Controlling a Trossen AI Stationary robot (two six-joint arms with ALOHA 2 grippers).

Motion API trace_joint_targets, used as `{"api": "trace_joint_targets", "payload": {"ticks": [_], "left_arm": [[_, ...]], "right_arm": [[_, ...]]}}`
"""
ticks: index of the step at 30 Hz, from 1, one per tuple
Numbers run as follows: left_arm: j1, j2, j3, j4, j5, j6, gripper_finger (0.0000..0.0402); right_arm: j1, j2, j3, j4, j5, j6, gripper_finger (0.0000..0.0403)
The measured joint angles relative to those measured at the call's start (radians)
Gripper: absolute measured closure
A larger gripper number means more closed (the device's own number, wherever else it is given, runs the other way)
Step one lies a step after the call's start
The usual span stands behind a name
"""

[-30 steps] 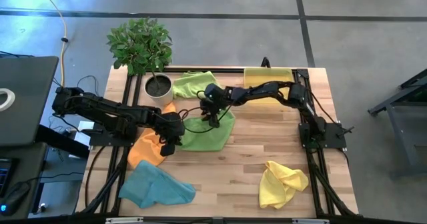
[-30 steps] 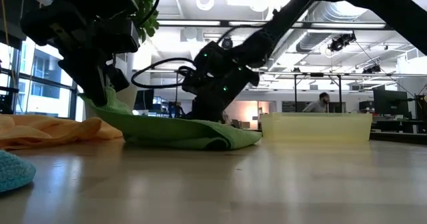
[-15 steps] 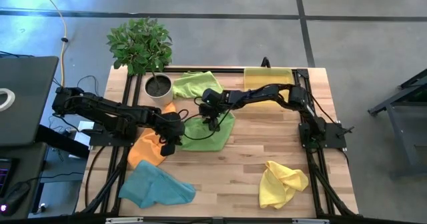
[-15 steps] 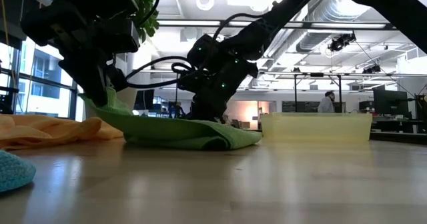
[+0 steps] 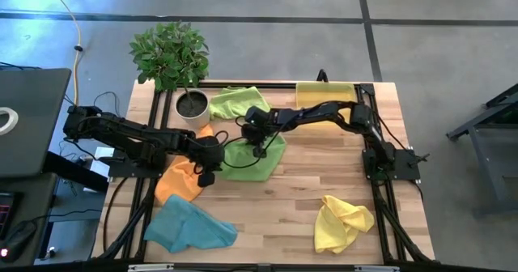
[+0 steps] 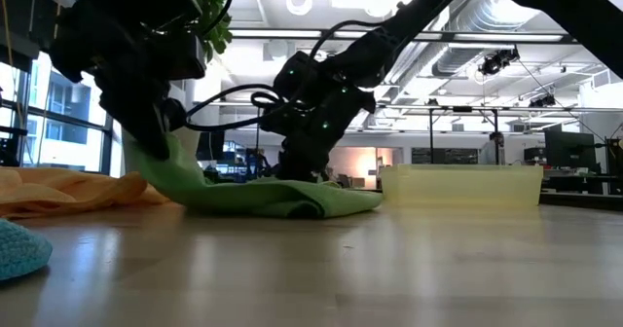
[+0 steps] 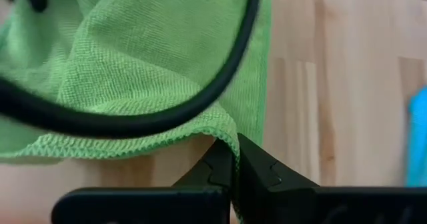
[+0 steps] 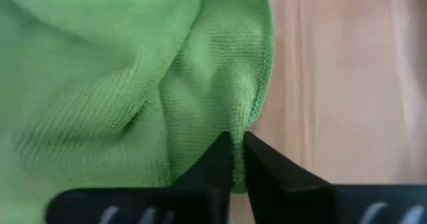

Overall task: Fold microfiber towels
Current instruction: Fold the green microfiber towel

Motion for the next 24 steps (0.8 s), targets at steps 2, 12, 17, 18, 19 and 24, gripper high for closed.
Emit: {"api": "trace_joint_targets", "payload": {"ticks": [2, 12, 17, 18, 19, 24], "left_arm": [[0.0, 0.0, 0.0, 0.0, -0.025, 0.0, 0.0401], [0.0, 0.001, 0.016, -0.017, -0.292, 0.027, 0.0401], [0.0, 0.0, 0.11, -0.068, -0.511, 0.117, 0.0401], [0.0, 0.0, 0.134, -0.081, -0.554, 0.149, 0.0401], [0.0, 0.0, 0.159, -0.095, -0.593, 0.182, 0.0401], [-0.001, 0.0, 0.291, -0.185, -0.839, 0.349, 0.0401]], "right_arm": [[-0.004, -0.021, -0.002, -0.044, 0.005, -0.009, 0.0398], [0.003, -0.187, -0.006, -0.344, 0.292, -0.051, 0.0401], [0.032, -0.269, -0.005, -0.473, 0.433, -0.02, 0.04], [0.038, -0.283, -0.005, -0.494, 0.467, -0.016, 0.04], [0.046, -0.299, -0.005, -0.518, 0.507, -0.012, 0.04], [0.09, -0.399, -0.005, -0.587, 0.763, -0.008, 0.04]]}}
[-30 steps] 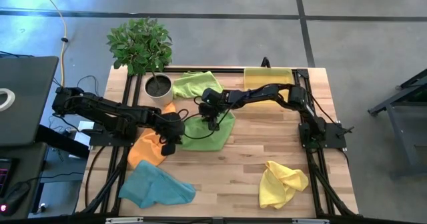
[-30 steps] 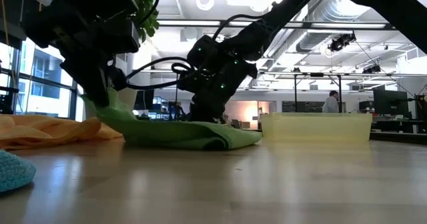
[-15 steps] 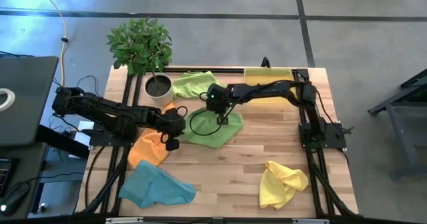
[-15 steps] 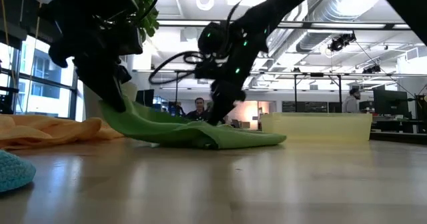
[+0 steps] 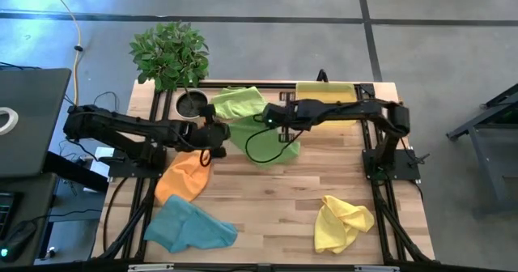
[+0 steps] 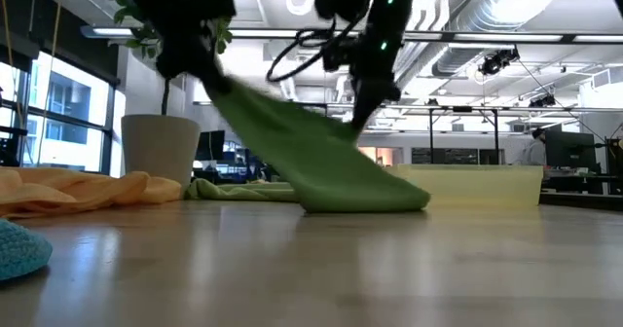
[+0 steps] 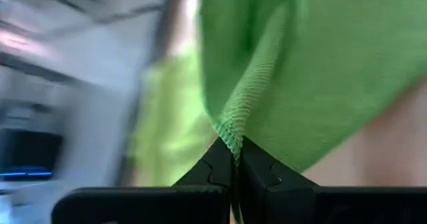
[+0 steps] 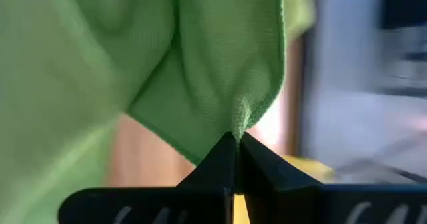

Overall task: Fold microfiber towels
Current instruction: Fold the green microfiber towel

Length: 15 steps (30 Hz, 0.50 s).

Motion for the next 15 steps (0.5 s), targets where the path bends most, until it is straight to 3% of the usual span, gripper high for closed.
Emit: {"api": "trace_joint_targets", "payload": {"ticks": [6, 10, 12, 15], "left_arm": [[0.001, 0.0, 0.143, 0.012, -0.283, 0.227, 0.0401], [0.001, 0.0, 0.221, 0.015, -0.369, 0.316, 0.0401], [0.0, -0.001, 0.244, 0.015, -0.377, 0.316, 0.0401], [-0.031, -0.001, 0.264, -0.014, -0.313, 0.273, 0.0401]], "right_arm": [[0.051, -0.129, 0.001, -0.008, 0.276, -0.075, 0.04], [0.075, -0.189, 0.001, -0.002, 0.455, -0.117, 0.04], [0.084, -0.211, 0.002, -0.004, 0.46, -0.118, 0.04], [0.119, -0.243, 0.002, -0.014, 0.317, -0.123, 0.04]]}}
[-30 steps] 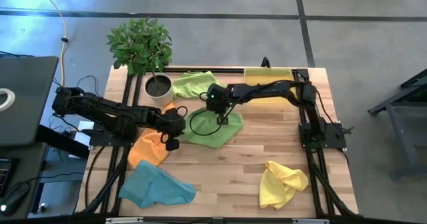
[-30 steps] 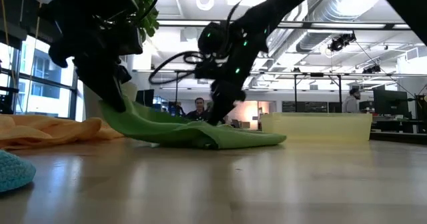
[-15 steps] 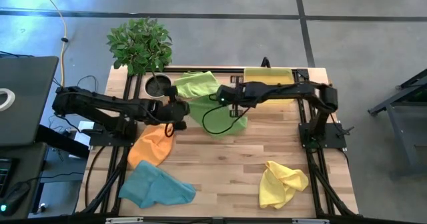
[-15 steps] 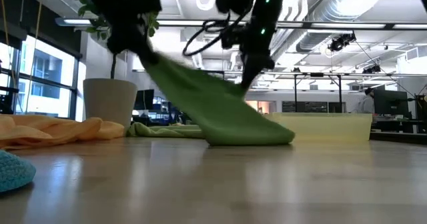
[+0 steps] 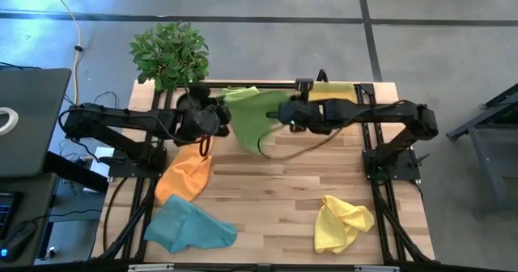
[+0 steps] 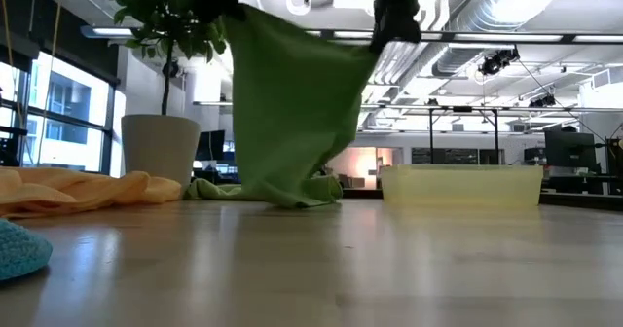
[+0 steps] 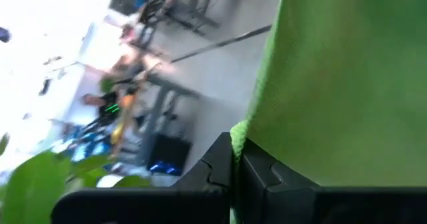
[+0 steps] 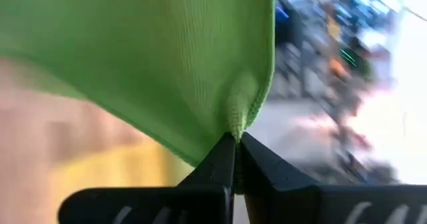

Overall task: Fold microfiber towels
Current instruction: Fold the green microfiber towel

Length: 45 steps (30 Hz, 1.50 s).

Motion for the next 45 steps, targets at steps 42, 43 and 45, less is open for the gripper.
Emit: {"api": "trace_joint_targets", "payload": {"ticks": [42, 43, 45], "left_arm": [[0.315, 0.002, 0.043, 0.697, 0.017, 0.738, 0.0401], [0.323, 0.002, 0.043, 0.71, 0.017, 0.742, 0.0401], [0.328, 0.002, 0.043, 0.715, 0.006, 0.741, 0.0401]], "right_arm": [[-0.22, -0.051, 0.001, 0.558, 0.305, -0.874, 0.04], [-0.223, -0.051, 0.001, 0.607, 0.313, -0.918, 0.04], [-0.219, -0.051, 0.001, 0.687, 0.326, -0.979, 0.04]]}}
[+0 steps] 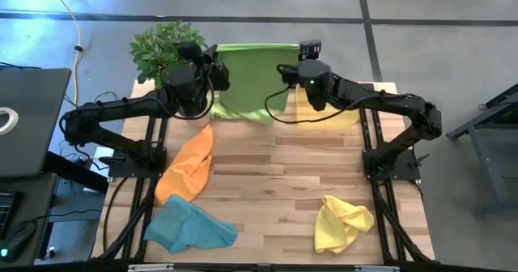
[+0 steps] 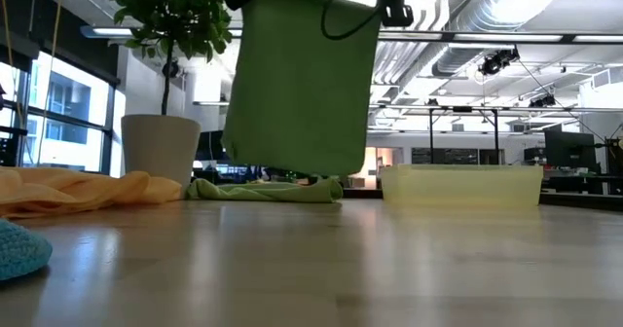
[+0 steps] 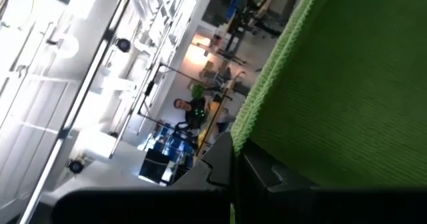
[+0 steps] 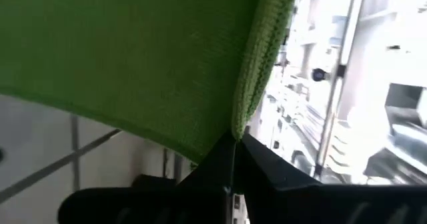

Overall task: Fold microfiber towels
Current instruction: Fold the green microfiber towel

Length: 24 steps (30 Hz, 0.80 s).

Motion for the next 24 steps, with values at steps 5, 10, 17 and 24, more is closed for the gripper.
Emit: {"api": "trace_joint_targets", "payload": {"ticks": [5, 10, 17, 24], "left_arm": [[-0.058, 0.0, 0.0, -0.14, -0.133, -0.11, 0.0401], [-0.193, -0.001, 0.0, -0.598, -0.185, -0.521, 0.0401], [-0.362, 0.05, -0.084, -0.931, 0.334, -1.151, 0.0401], [-0.507, 0.221, -0.135, -0.932, 0.584, -1.358, 0.0401]], "right_arm": [[0.074, 0.0, 0.0, -0.029, 0.054, 0.085, 0.04], [0.172, 0.0, 0.0, -0.584, -0.113, 0.689, 0.04], [0.312, 0.068, 0.0, -0.908, -0.436, 1.289, 0.0402], [0.434, 0.18, 0.0, -0.939, -0.771, 1.505, 0.0402]]}}
